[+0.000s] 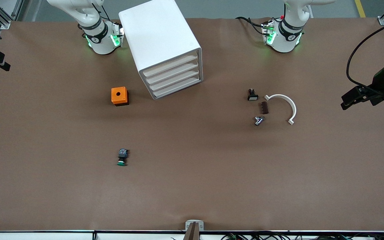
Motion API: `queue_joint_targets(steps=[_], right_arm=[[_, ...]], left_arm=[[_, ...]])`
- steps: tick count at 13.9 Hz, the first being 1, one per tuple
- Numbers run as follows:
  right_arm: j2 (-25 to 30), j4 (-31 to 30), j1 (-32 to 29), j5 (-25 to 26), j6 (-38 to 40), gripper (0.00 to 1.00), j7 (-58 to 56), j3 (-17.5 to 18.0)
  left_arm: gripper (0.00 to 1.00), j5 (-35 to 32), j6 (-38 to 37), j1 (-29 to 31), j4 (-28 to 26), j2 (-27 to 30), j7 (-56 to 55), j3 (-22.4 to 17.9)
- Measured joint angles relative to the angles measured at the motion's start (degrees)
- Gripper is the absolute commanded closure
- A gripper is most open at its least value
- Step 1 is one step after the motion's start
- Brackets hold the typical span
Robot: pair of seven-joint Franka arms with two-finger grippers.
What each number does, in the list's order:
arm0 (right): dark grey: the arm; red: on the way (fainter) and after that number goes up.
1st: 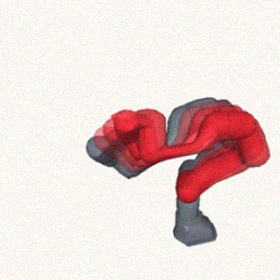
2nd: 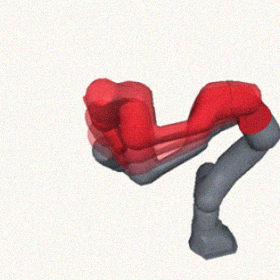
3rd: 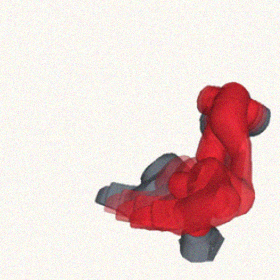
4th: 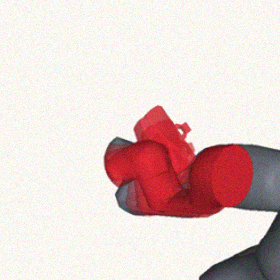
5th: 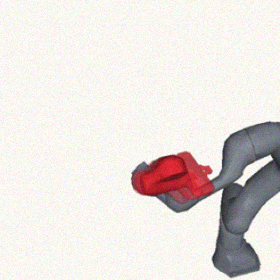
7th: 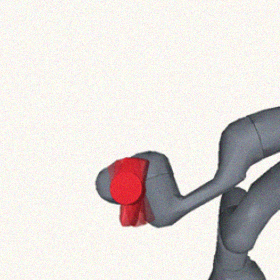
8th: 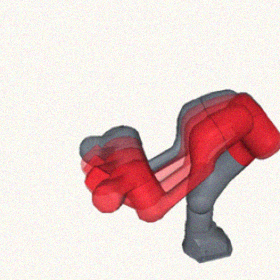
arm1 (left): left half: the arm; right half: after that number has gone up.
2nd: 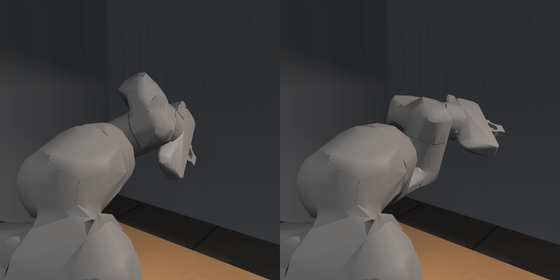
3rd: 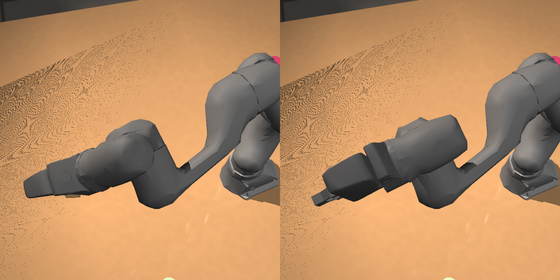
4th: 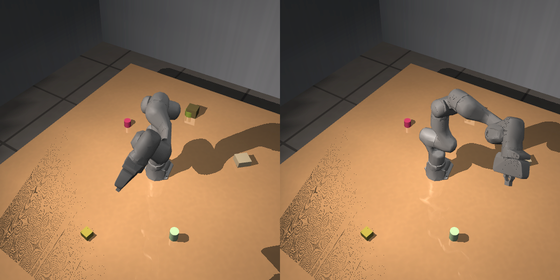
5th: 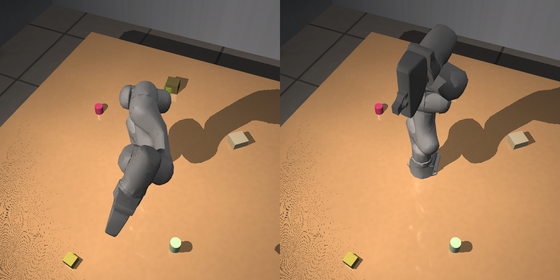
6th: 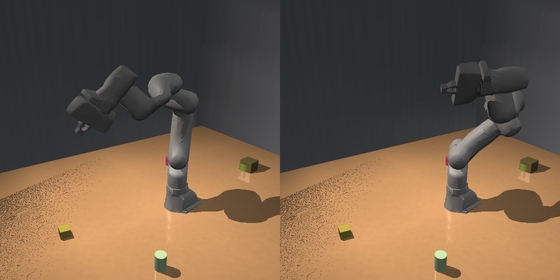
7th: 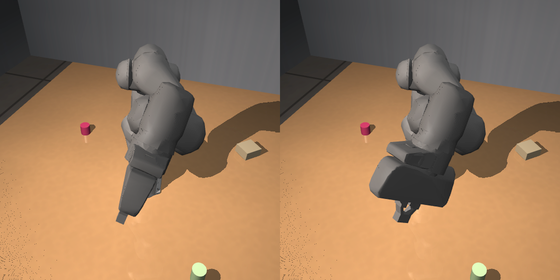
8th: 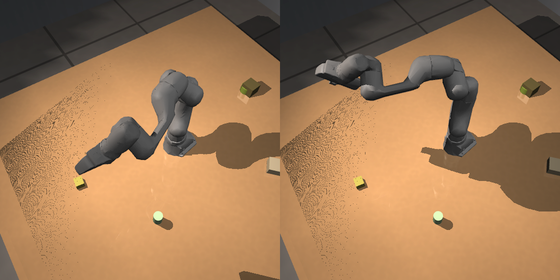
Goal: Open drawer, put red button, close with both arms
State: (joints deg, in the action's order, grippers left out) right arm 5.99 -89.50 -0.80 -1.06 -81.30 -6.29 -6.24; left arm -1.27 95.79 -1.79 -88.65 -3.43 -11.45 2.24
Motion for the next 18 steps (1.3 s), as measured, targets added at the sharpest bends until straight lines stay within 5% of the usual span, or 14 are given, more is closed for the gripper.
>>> queue_joint_targets(steps=[7,18], right_arm=[[0.1,0.0,0.4,0.0,0.2,0.00,3.8,2.9],[0.2,0.0,0.2,0.0,-0.3,0.00,3.6,2.6]], left_arm=[[0.00,3.5,-2.4,-0.2,0.5,1.1,-1.8,1.5],[0.00,4.1,-4.4,0.1,1.3,1.3,-2.2,1.3]])
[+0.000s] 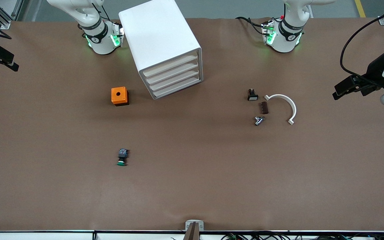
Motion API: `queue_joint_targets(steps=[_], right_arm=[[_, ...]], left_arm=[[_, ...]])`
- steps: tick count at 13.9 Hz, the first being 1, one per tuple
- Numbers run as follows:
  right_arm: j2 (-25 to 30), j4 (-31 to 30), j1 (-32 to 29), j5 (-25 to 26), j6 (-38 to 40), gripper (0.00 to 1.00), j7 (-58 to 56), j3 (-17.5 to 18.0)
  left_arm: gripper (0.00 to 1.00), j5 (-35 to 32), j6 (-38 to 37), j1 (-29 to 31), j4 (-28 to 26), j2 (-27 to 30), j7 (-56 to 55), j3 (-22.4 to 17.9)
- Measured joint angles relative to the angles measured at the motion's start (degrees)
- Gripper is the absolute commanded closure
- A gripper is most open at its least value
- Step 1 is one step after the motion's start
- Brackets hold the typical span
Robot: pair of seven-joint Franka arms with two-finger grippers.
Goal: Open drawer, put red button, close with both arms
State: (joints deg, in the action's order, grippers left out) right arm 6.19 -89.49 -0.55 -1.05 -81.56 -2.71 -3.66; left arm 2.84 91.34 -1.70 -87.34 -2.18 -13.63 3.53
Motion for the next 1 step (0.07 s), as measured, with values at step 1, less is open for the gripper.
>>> queue_joint_targets(steps=[1], right_arm=[[0.0,0.0,0.0,0.0,0.0,0.00,0.0,0.0]], left_arm=[[0.00,0.0,0.0,0.0,0.0,0.0,0.0,0.0]])
